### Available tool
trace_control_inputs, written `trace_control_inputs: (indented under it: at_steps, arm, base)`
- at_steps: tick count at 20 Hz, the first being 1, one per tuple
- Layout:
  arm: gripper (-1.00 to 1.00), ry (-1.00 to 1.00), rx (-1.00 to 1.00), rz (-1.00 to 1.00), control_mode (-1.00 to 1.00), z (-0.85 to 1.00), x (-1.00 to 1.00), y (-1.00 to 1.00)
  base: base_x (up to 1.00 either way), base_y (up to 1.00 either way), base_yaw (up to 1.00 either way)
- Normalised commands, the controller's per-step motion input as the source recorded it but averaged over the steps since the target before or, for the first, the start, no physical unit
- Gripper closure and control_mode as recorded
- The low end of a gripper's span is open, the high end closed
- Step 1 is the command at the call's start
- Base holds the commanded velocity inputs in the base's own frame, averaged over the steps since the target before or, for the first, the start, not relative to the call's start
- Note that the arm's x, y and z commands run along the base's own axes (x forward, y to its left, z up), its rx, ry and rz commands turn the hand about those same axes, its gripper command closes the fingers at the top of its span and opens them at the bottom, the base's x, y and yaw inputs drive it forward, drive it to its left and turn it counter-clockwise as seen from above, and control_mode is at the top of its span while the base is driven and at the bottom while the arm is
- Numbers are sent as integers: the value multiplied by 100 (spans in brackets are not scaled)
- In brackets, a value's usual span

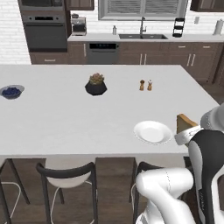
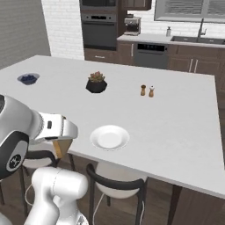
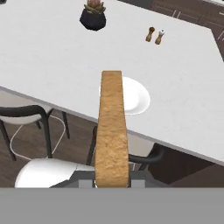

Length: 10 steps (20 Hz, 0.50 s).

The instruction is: Start the toaster. Once the lever pops up, take the bread to the plate on the dining counter.

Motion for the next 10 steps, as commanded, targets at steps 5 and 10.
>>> trace_control_inputs:
  at_steps: [5,10]
  arm:
    - [100,-2,7,0,-100,0,34,-8]
    - [100,-1,20,3,-100,0,99,-23]
  base:
    - [37,0,-8]
    - [0,0,0]
